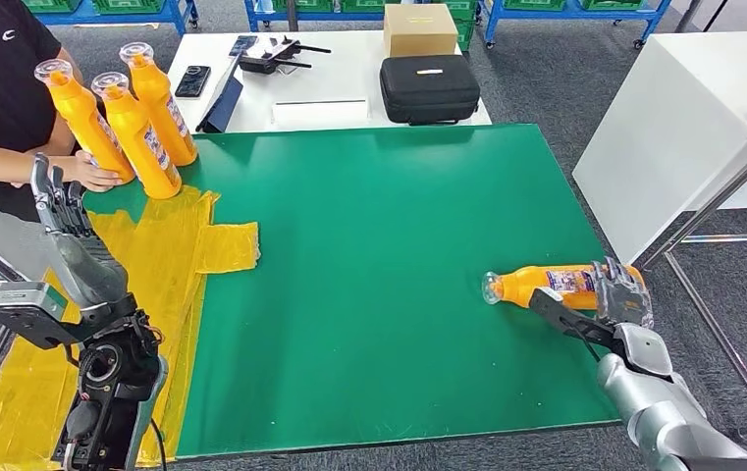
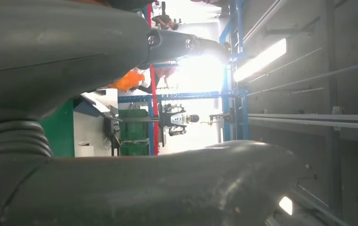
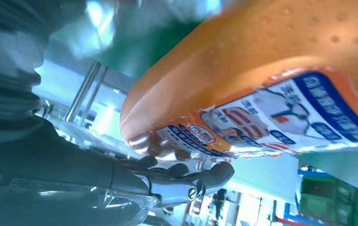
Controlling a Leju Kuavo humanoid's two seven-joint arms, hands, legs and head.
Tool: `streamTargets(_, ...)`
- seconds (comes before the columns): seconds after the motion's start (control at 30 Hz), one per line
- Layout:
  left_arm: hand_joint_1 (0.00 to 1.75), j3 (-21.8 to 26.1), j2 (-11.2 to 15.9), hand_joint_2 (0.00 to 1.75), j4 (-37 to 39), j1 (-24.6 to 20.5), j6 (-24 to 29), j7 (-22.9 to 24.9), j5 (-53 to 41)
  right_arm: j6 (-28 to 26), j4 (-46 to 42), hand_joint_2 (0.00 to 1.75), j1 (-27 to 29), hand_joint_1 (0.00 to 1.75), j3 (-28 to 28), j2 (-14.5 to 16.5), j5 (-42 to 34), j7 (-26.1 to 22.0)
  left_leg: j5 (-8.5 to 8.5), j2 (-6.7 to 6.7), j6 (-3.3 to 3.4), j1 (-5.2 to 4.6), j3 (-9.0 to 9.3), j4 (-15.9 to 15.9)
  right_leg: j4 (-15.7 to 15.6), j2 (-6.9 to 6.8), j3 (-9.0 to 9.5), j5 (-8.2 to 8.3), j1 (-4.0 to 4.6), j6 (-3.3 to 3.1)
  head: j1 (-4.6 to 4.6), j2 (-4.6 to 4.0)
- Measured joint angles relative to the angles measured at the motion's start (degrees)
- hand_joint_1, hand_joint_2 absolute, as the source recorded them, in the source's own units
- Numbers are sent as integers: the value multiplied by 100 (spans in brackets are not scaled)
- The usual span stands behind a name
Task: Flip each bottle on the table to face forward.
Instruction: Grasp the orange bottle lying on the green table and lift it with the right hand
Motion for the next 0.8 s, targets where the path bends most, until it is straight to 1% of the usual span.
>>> streamTargets(0.03, 0, -2, 2, 0, 0, 8, -3, -5, 2, 24, 1, 175, 20, 175, -50, -5, -31, -29, -1, 0, 0, 0, 2, 0, 0, 0, -11, -3, 0, -1, 1, 0)
streamTargets(0.13, 0, -9, 13, 0, 0, 18, -16, -22, 13, 159, 1, 175, 57, 175, -185, -25, -136, -166, -19, -2, -4, -1, 10, 0, -3, -1, -34, -29, -1, 2, 1, 0)
streamTargets(0.4, 0, -53, 32, 0, 2, 21, -69, -57, 53, 459, 0, 175, 19, 175, -414, -73, -252, -387, -29, -33, 8, 0, 47, 0, -12, -32, 20, -53, 0, 9, 2, 0)
streamTargets(0.53, 0, -62, 56, 0, 2, 8, -101, -91, 85, 526, 0, 175, 6, 175, -438, -78, -173, -390, -36, -33, 9, 0, 57, 0, -15, -32, 31, -60, 0, 8, 2, 0)
streamTargets(0.67, 0, -100, 77, 0, 10, -30, -158, -100, 149, 525, -2, 175, -9, 172, -425, -91, 101, -309, -40, -34, 10, 0, 56, 0, -20, -33, 35, -64, 0, 6, 2, 0)
streamTargets(0.73, 0, -132, 79, 0, 25, -70, -180, -99, 177, 522, -2, 175, -27, 141, -389, -90, 268, -287, -41, -35, 11, -1, 53, 0, -22, -34, 36, -63, -1, 7, 3, 0)
streamTargets(0.8, 0, -148, 81, 0, 31, -97, -183, -100, 193, 532, -2, 175, -52, 56, -333, -78, 417, -271, -40, -34, 12, -1, 49, 0, -22, -34, 35, -58, -2, 9, 2, 0)
